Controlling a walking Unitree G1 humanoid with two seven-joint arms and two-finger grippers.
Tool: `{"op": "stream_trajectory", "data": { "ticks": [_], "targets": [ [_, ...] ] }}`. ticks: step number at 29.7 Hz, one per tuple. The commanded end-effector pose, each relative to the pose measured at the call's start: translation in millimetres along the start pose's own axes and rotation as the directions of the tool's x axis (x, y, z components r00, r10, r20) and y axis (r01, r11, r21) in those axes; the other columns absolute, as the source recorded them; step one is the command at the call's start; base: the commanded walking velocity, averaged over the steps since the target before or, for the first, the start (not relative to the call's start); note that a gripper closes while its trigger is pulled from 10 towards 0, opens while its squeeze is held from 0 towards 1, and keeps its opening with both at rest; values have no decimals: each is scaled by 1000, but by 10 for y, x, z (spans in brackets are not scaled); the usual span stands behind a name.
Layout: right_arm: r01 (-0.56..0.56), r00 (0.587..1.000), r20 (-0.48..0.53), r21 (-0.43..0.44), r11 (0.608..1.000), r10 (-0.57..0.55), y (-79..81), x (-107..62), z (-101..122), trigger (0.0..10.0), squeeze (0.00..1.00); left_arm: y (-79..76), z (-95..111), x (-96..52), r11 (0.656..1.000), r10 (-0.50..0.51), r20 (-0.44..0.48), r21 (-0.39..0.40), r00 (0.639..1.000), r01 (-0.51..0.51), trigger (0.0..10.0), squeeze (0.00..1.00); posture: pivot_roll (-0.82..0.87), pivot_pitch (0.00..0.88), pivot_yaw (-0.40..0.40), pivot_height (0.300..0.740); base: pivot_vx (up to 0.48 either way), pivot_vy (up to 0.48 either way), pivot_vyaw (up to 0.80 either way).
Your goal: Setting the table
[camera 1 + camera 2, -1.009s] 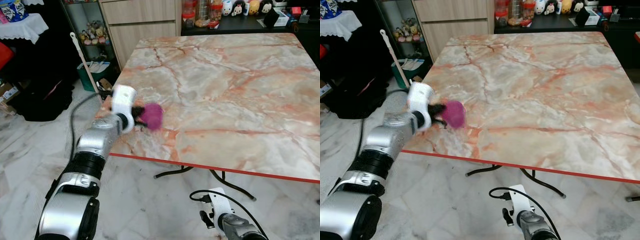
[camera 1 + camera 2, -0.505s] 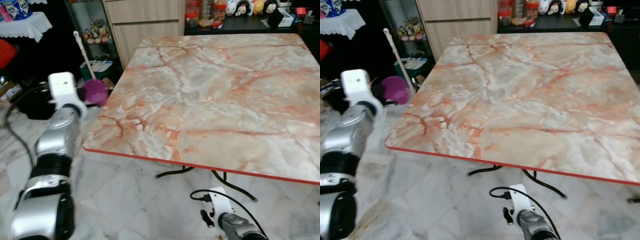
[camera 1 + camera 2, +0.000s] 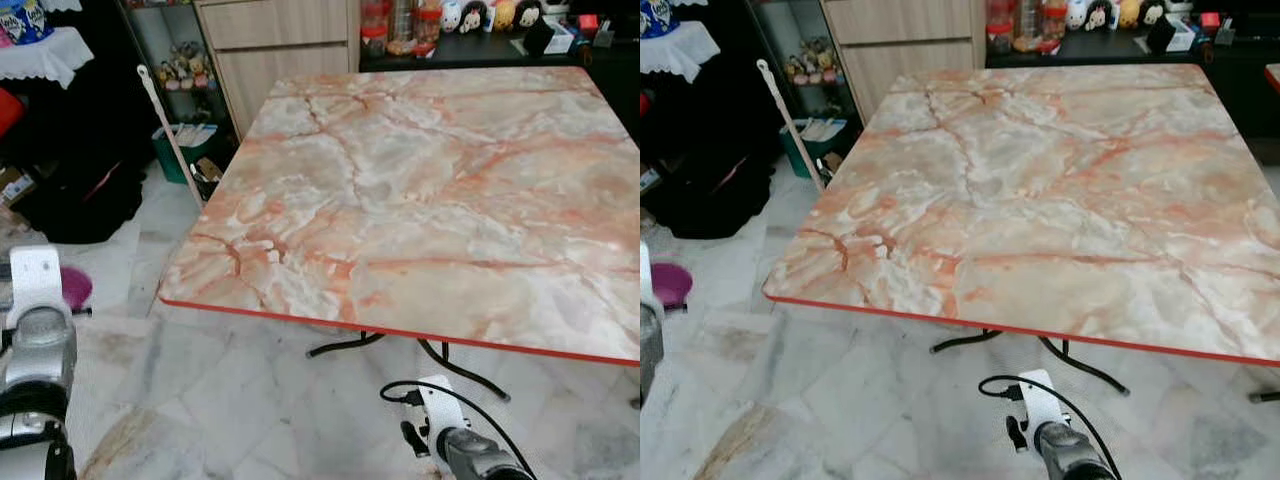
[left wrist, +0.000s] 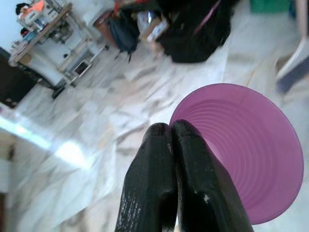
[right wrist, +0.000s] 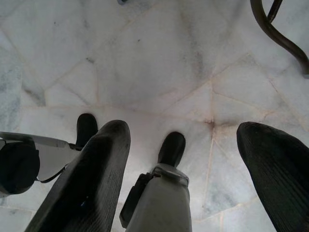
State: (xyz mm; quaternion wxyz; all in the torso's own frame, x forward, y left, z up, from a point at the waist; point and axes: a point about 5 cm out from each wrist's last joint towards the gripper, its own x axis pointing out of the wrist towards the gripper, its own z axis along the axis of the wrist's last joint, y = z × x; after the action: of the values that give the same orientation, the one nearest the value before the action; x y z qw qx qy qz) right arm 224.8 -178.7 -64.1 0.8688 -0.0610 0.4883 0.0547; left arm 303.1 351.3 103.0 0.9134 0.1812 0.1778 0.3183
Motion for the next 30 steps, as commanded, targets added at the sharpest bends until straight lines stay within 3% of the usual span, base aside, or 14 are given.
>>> {"op": "stream_trajectory", "data": {
  "ticks": [1,2,6,10,13,17,22,25,29,30],
  "targets": [
    [-12,1000,0,3,1000,12,53,6,-11,10000,0,78,-149,-4,998,21,-39,57,999,-19,10000,0,-25,67,125,740,0,0,0],
    [-11,1000,0,4,1000,11,53,6,-11,10000,0,43,-344,-41,996,-1,-112,84,994,11,10000,0,-25,67,125,740,0,0,0],
    [-11,1000,0,3,1000,11,53,6,-11,10000,0,-96,-609,-132,990,-89,-214,86,973,110,10000,0,-25,67,125,740,0,0,0],
    [-10,1000,-1,0,1000,10,51,6,-13,10000,0,-348,-878,-302,972,-195,-279,76,940,224,10000,0,-32,54,124,740,0,0,0],
    [-10,1000,-1,-1,1000,10,51,6,-13,10000,0,-429,-993,-379,972,-214,-324,27,922,235,10000,0,-32,54,124,740,0,0,0],
    [-8,1000,-1,-4,1000,8,43,5,-13,10000,0,-611,-1078,-488,959,-278,-350,-44,894,281,10000,0,-40,44,119,740,0,0,0],
    [-5,1000,15,4,1000,5,38,4,-3,10000,0,-854,-1083,-604,917,-394,-321,-196,861,346,10000,0,-36,39,113,740,0,0,0],
    [4,999,33,17,1000,-4,31,4,9,10000,0,-966,-1122,-685,892,-426,-323,-304,845,334,10000,0,-40,41,110,740,0,0,0],
    [6,998,58,33,999,-8,29,2,25,10000,0,-1019,-1122,-719,876,-433,-307,-364,848,316,10000,0,-44,49,106,740,0,0,0],
    [6,996,84,53,999,-10,25,0,39,10000,0,-1066,-1103,-740,859,-442,-287,-409,850,309,10000,0,-49,57,100,740,0,0,0]
  ]
}}
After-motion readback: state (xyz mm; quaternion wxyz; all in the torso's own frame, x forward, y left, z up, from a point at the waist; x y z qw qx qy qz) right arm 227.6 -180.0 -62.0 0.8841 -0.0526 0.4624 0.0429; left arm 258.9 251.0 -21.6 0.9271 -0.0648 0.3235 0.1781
